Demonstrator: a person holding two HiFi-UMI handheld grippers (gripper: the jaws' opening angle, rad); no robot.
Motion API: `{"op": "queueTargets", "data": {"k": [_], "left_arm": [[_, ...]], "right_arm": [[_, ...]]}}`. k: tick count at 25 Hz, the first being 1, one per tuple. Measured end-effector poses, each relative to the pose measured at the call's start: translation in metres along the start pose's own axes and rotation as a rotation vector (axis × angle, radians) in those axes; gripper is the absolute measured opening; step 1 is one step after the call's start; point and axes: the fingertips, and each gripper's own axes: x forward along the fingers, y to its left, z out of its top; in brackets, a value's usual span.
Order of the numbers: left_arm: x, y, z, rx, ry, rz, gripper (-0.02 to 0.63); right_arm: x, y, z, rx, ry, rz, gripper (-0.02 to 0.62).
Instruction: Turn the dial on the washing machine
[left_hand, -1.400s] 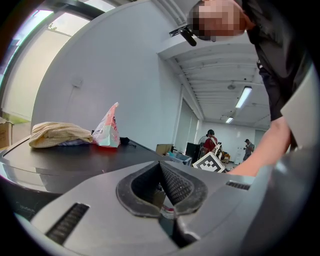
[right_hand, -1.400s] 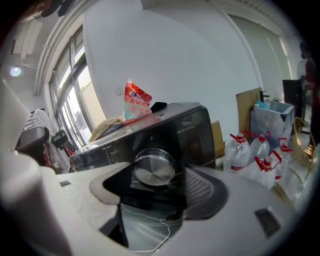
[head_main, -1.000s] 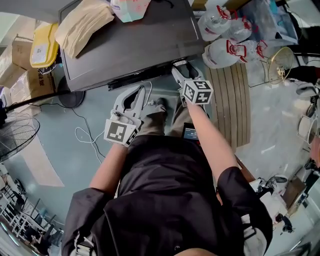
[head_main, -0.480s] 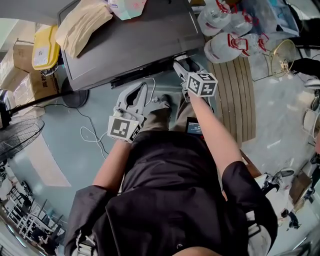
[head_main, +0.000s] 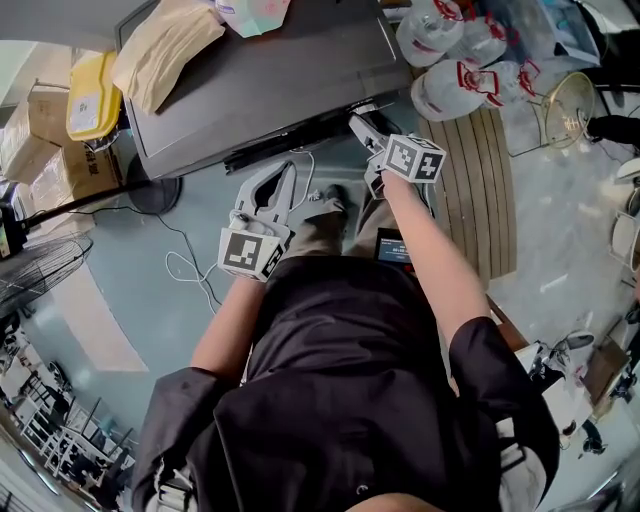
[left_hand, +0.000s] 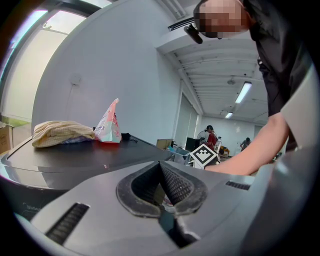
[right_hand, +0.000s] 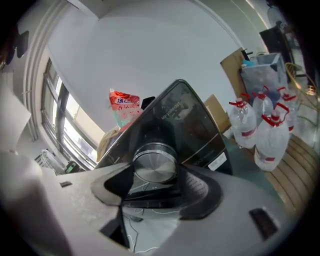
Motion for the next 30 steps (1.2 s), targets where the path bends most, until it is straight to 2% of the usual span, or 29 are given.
{"op": "queueTargets", "data": {"k": [8,26,30], "left_arm": [[0.0011,-0.0021,0.0003,-0.005,-0.003,-0.004,-0.006],[0.0011,-0.0045,-0.0029,-0.014,0.005,-0.007,-0.006],[0.0035,-0.0051,-0.0021,-0.021,0.000,-0.014,-0.006]], "right_arm": [[0.0003,0.0034,-0.0013,0.165,-0.017,0.052,0.275],[-0.0004,0.0027,-0.0008,0.353,-0.020,0.137,0.275],[-0.0003,0.0017,-0.0005,0.432,-0.029,0.154,0.275]]}}
